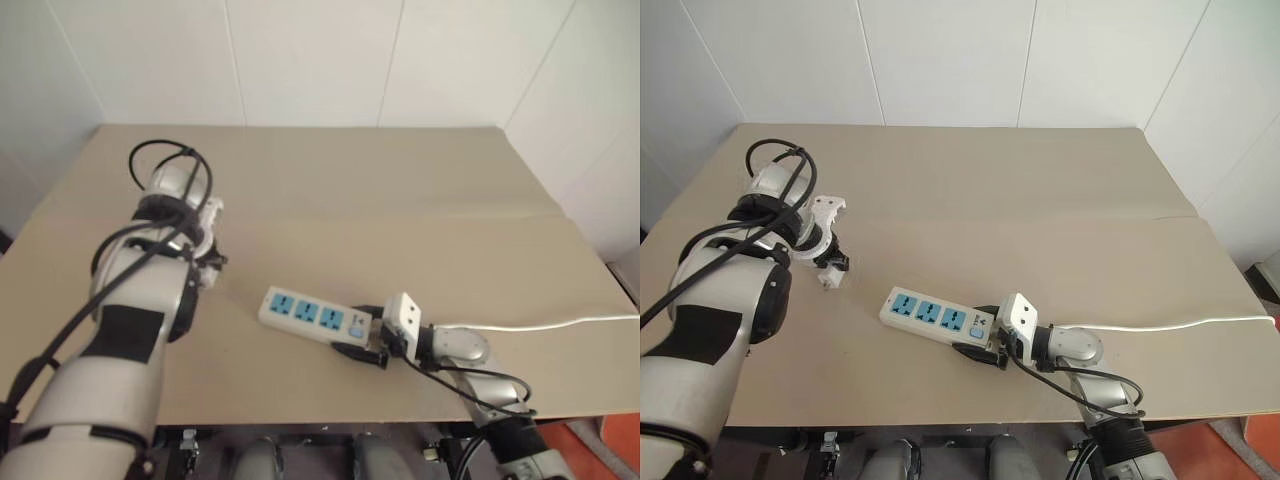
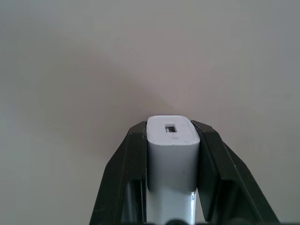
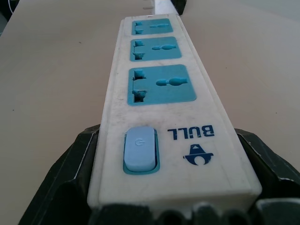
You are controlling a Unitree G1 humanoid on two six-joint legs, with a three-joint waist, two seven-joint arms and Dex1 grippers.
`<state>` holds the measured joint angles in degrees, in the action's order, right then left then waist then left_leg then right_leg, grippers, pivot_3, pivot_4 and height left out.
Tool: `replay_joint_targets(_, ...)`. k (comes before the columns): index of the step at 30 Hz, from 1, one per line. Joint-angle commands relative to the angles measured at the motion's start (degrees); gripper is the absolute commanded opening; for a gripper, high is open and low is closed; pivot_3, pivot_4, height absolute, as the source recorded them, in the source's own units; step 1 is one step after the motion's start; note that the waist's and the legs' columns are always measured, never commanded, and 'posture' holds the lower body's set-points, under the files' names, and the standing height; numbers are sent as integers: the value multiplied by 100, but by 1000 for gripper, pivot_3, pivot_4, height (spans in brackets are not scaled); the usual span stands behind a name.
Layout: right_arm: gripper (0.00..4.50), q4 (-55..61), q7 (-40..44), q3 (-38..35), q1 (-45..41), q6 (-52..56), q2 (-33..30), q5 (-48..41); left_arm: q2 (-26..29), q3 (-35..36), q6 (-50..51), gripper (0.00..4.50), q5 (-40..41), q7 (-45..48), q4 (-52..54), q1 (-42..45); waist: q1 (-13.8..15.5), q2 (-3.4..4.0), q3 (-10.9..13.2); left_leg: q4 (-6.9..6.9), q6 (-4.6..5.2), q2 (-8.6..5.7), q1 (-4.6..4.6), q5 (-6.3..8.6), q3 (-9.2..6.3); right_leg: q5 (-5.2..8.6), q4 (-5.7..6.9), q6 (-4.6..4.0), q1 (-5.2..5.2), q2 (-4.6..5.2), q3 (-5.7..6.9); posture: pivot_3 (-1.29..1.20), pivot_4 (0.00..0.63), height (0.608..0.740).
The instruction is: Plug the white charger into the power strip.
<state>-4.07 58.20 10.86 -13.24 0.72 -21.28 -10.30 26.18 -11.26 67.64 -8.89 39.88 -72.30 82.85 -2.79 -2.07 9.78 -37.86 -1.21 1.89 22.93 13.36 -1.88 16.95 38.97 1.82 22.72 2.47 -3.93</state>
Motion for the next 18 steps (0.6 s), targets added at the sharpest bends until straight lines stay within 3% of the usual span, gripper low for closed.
replay_joint_targets(1,3463,-138,-59,243,177,180,92,37,309,512,-1454,1015,459,327,1330,-109,-1,0,0,1,0,1,-5,0,2,0,0,0,0,1,-1,0,150,740)
replay_joint_targets(5,3463,-176,-93,259,183,158,113,44,275,1234,-2710,1015,1058,176,2919,-747,12,-3,-3,3,-37,6,-4,-17,4,-2,5,-3,3,6,-4,0,150,740)
replay_joint_targets(10,3463,-259,-96,291,121,115,151,68,-115,2087,-2579,1015,2099,205,4339,-1410,10,-3,-11,2,-36,7,-15,-16,4,-2,10,-3,-7,5,-5,0,150,740)
replay_joint_targets(12,3463,-292,-89,287,88,102,167,62,-348,2270,-3115,1015,2532,505,4909,-1860,-2,-2,-12,0,-36,6,-15,-16,4,-2,15,-3,-7,5,-5,0,150,740)
replay_joint_targets(18,3463,-466,-82,345,20,-81,189,187,-537,1752,-4401,1015,3040,2053,5777,-2981,-16,-3,-14,1,-36,8,-57,-16,9,-3,13,-4,-43,2,-8,0,150,740)
